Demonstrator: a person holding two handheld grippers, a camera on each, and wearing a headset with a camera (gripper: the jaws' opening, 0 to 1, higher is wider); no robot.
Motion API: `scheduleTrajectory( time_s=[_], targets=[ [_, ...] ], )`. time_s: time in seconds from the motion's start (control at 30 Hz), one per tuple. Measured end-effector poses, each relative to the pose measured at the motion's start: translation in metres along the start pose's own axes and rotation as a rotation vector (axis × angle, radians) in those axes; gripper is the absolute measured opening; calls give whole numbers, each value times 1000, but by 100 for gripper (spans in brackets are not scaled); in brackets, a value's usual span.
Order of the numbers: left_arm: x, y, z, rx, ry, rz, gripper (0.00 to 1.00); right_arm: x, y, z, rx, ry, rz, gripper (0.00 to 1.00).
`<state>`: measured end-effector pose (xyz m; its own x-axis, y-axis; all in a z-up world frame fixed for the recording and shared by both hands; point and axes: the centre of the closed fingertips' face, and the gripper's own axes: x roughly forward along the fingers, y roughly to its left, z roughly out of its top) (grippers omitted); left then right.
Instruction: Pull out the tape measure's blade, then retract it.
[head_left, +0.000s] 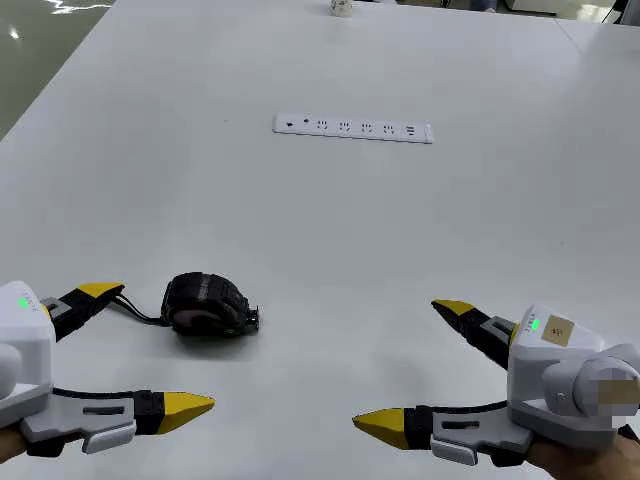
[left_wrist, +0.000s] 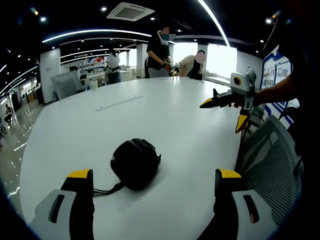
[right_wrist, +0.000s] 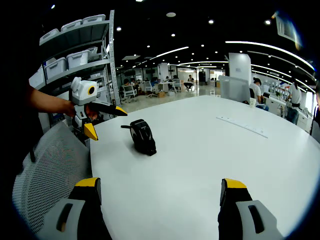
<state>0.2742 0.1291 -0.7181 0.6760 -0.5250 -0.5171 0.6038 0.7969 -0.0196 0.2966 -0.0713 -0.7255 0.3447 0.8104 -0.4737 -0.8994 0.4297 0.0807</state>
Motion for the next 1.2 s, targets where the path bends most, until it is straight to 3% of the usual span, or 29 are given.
scheduleTrajectory(
  time_s=[1.2],
  targets=[
    [25, 23, -4, 93, 75, -99, 93, 39, -10, -7, -63, 87, 119, 99]
  ],
)
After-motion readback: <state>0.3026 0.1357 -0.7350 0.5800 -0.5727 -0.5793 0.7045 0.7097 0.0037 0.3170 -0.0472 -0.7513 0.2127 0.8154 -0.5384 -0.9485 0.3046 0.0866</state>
